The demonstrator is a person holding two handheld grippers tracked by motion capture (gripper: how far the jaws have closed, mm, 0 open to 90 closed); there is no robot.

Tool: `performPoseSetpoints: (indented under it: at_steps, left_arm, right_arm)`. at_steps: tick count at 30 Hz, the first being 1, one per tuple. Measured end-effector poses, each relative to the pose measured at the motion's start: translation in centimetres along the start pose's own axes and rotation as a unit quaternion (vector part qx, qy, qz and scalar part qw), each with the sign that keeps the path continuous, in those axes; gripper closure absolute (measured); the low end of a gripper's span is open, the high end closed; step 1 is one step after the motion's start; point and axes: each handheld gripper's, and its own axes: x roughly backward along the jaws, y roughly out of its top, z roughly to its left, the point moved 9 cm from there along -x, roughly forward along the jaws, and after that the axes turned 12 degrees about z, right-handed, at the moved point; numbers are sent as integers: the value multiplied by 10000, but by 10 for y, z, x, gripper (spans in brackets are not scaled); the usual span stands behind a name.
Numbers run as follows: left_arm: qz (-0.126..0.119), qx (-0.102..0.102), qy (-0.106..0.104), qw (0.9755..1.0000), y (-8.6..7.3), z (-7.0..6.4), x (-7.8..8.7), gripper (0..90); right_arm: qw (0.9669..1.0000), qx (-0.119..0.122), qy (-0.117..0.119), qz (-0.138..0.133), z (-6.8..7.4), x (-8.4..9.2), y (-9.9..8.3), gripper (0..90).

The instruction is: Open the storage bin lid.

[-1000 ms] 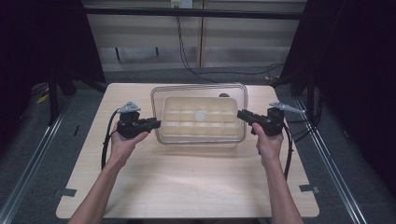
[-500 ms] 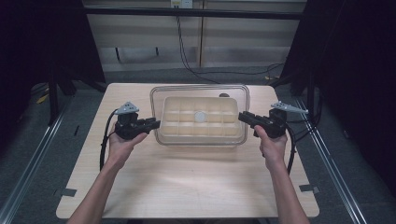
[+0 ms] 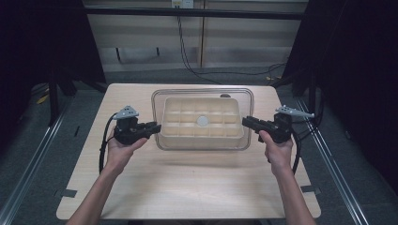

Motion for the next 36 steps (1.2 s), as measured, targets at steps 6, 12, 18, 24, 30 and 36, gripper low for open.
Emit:
performPoseSetpoints:
  at_steps: [6, 12, 18, 24, 30, 36]
  left_arm:
    - [-8, -7, 15, 10000, -5, 0, 4, 730]
    - [-15, -2, -20, 10000, -13, -1, 10, 732]
    - [7, 31, -73, 10000, -16, -5, 11, 735]
    - [94, -51, -28, 9999, -22, -11, 13, 733]
    - [149, -5, -44, 9999, -29, -13, 14, 734]
    - [205, -34, -103, 9997, -37, -15, 17, 733]
  right_arm:
    - [10000, 54, 57, 43, 7, 0, -5, 712]
    - [9998, 88, 148, 88, 14, 1, -6, 718]
    - [9997, 110, 141, 177, 16, 4, -8, 718]
    - [9995, 154, 106, 238, 19, 9, -17, 718]
    - [9993, 168, 121, 300, 22, 9, -23, 719]
    - [9988, 258, 191, 366, 31, 14, -27, 730]
